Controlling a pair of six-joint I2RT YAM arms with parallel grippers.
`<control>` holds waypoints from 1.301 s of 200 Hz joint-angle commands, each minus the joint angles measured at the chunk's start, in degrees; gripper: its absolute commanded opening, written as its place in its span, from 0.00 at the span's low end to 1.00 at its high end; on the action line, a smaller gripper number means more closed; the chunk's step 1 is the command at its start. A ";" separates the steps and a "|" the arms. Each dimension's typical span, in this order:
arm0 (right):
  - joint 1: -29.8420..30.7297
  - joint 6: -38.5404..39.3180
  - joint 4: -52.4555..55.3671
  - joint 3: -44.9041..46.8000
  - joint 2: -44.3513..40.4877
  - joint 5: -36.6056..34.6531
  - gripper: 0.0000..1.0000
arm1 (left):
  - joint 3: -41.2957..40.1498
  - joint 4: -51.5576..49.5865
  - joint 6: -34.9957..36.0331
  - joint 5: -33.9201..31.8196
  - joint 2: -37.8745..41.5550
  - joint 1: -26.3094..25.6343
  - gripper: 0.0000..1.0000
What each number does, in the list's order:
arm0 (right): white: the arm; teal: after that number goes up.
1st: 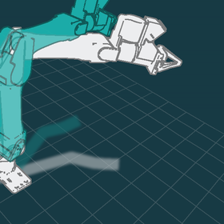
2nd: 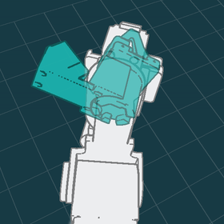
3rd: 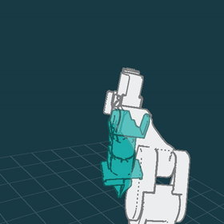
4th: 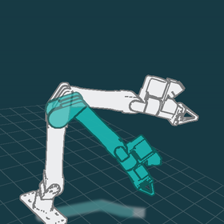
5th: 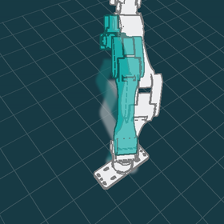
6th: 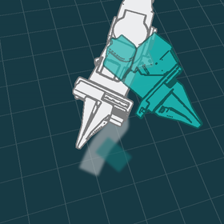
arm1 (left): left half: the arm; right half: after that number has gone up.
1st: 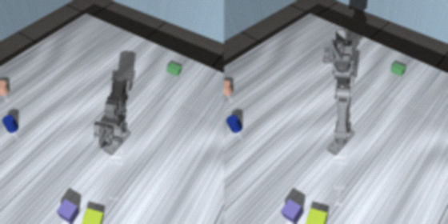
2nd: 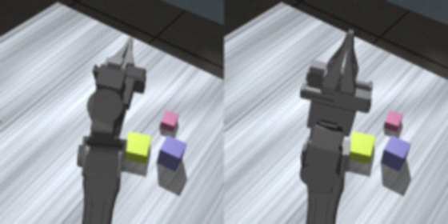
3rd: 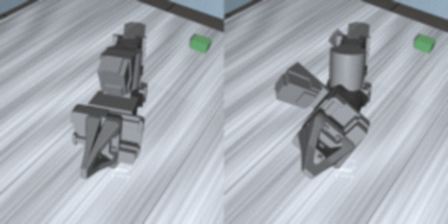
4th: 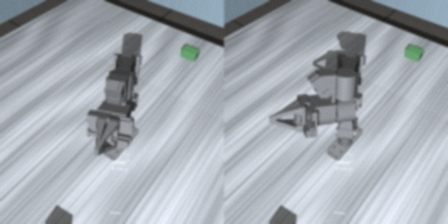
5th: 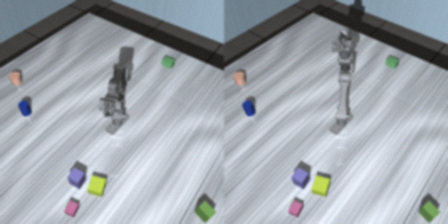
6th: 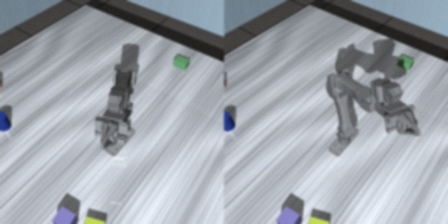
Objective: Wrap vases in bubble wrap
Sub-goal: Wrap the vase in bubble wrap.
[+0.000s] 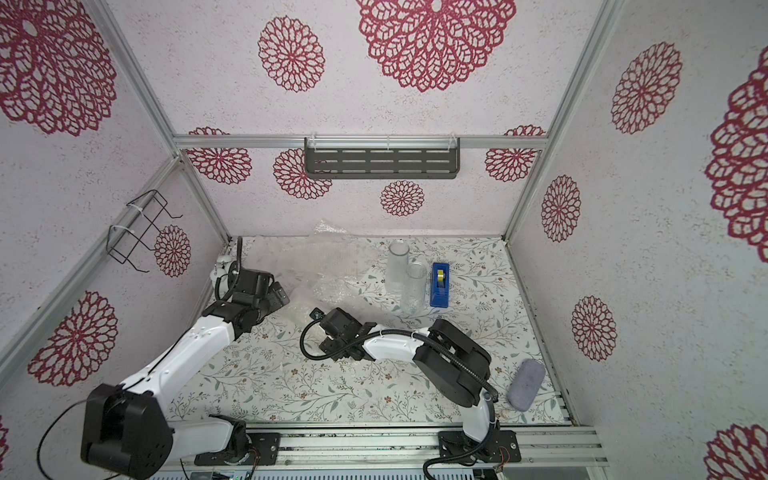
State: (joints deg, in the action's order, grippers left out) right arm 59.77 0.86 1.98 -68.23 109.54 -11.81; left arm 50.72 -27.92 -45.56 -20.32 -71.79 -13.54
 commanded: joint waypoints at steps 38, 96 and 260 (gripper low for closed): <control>1.46 -18.44 5.26 -1.59 3.27 12.89 0.69 | -8.48 8.79 -1.52 11.21 0.05 0.47 0.98; 1.34 -27.92 3.22 -2.55 3.91 17.60 0.67 | -9.14 12.74 -2.82 10.59 -1.95 0.95 0.98; -2.37 -38.77 -11.11 6.44 3.58 26.93 0.61 | -5.08 18.93 -0.41 21.12 -13.06 2.65 0.98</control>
State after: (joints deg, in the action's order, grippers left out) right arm 55.96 -35.86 -12.60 -63.96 110.87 9.17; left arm 43.70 -11.64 -46.74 -1.76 -82.35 -11.35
